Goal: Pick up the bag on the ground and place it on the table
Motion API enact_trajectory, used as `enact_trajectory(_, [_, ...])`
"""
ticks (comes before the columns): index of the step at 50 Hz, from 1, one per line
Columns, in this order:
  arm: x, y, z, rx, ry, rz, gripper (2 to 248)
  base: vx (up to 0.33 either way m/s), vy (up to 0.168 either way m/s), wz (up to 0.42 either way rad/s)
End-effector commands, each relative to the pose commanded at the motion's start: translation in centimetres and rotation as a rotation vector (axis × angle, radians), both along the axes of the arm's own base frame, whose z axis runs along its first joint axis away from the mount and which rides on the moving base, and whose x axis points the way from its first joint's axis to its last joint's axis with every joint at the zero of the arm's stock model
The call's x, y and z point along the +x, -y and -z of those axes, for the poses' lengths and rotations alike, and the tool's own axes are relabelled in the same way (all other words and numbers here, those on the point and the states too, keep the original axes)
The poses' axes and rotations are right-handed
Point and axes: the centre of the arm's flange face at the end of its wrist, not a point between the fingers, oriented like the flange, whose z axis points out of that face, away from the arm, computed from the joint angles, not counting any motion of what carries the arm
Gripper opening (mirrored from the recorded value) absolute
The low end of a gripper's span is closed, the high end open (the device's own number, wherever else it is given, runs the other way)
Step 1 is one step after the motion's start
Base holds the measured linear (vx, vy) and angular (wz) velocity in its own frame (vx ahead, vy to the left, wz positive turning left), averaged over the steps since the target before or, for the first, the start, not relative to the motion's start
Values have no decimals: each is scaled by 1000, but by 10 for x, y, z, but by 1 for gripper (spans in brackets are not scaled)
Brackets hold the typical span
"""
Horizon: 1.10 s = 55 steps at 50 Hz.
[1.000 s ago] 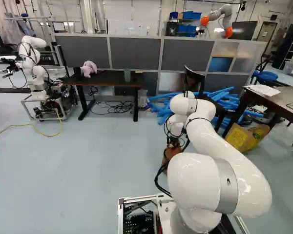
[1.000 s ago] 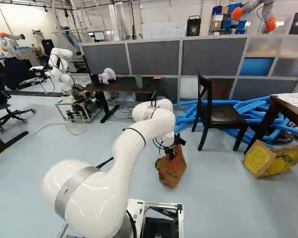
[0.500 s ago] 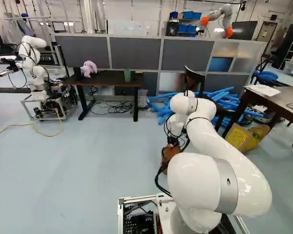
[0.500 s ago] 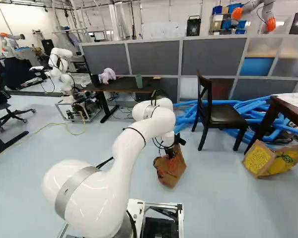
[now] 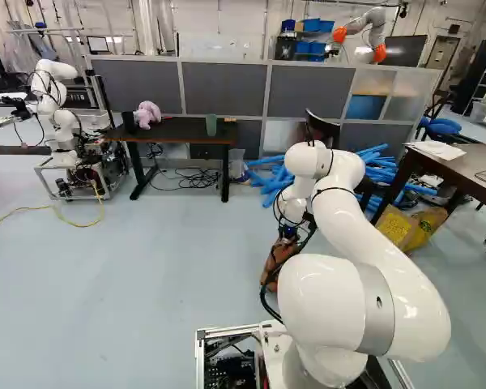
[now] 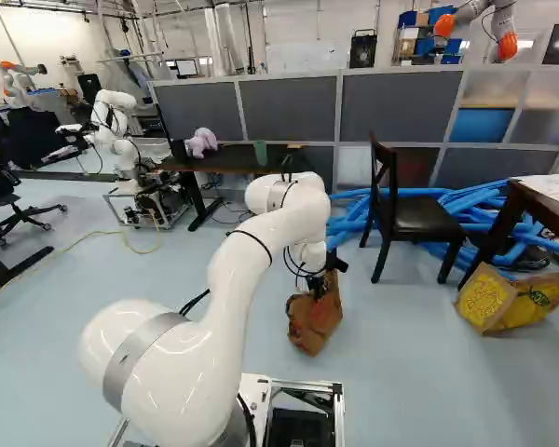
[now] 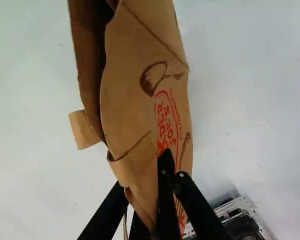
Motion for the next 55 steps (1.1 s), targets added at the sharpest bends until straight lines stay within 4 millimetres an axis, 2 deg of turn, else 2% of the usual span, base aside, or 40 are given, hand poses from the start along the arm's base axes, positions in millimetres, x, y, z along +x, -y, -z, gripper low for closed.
enact_trajectory(20, [-21, -17, -30, 7, -40, -58, 21, 0, 0, 0])
enact_trajectory(55, [-46, -66, -82, 14, -78, -155, 21, 0, 0, 0])
